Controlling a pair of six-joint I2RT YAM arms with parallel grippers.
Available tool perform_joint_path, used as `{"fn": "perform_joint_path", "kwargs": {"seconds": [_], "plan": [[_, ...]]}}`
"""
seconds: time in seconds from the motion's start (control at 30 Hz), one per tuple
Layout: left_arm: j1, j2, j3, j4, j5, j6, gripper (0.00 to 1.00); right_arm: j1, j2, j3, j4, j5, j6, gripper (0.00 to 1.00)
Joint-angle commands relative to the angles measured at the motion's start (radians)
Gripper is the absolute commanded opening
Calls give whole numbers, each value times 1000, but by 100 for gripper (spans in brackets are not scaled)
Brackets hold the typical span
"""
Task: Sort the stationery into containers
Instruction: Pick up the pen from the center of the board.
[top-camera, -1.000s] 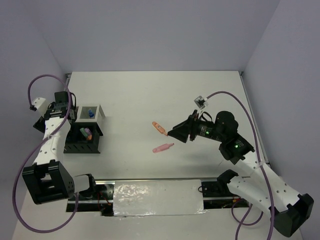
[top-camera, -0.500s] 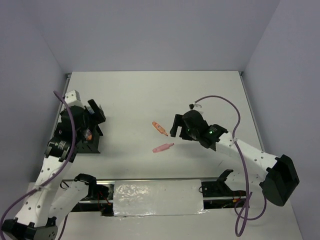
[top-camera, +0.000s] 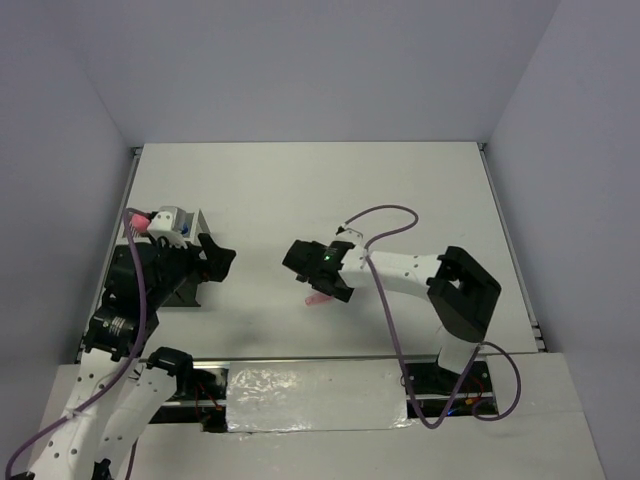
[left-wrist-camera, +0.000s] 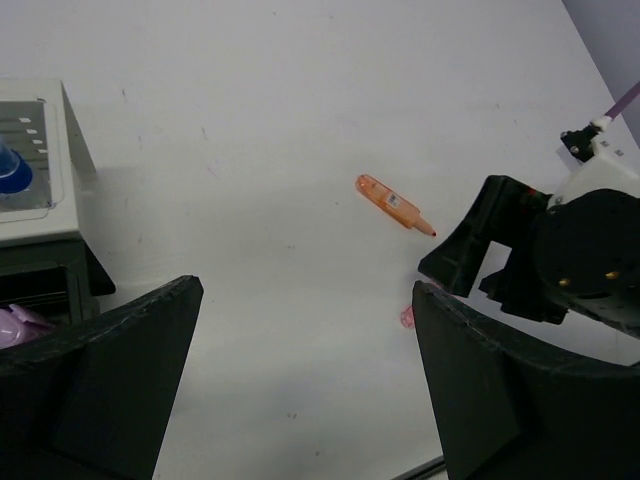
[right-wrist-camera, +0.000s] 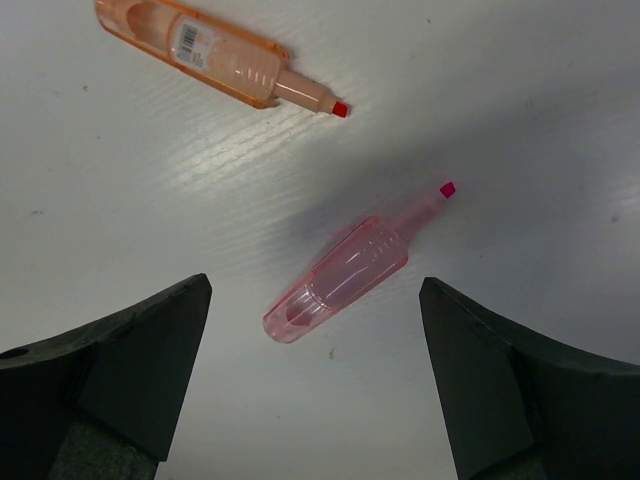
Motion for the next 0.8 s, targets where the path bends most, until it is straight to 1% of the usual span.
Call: {"fn": "perform_joint_path", "kwargs": {"seconds": [0.0,0.1,0.23,0.3,0.33,0.4,0.43,0.47,0.53,0.6,0.63,0.7,0.73,0.77], "plan": [[-19,31,14,41,50,30,99,20,89,86,-126,57,171,92],[-43,24,13,36,34,27,99,19,133,92,-152,37,217,89],[-98,-2,11,30,-2,20,99,21,152,39,-79,-13,242,83],[-134,-12,11,25,-25,14,99,22,176,29,-71,-23,246,81],[-146,-12,13,24,-30,16,99,19,186,29,-65,-29,239,76],[-181,-19,14,13,-59,11,99,22,212,45,-80,-47,243,72],[-189,-21,16,10,-73,10,99,21,216,42,-79,-55,239,66],[-204,-28,17,5,-82,2,99,24,213,34,-71,-76,239,62],[-213,-38,17,-2,-97,-4,99,25,198,-18,-22,-95,237,53],[-214,-45,20,-11,-143,-9,99,28,164,-90,32,-125,240,50],[-212,-48,20,-13,-148,-12,99,28,154,-113,44,-132,245,44],[-214,-52,20,-13,-150,-13,99,40,117,-171,76,-148,248,35],[-214,-48,19,-13,-148,-13,99,43,103,-188,81,-153,248,23],[-214,-45,20,-13,-147,-12,99,50,78,-202,81,-155,251,19]]}}
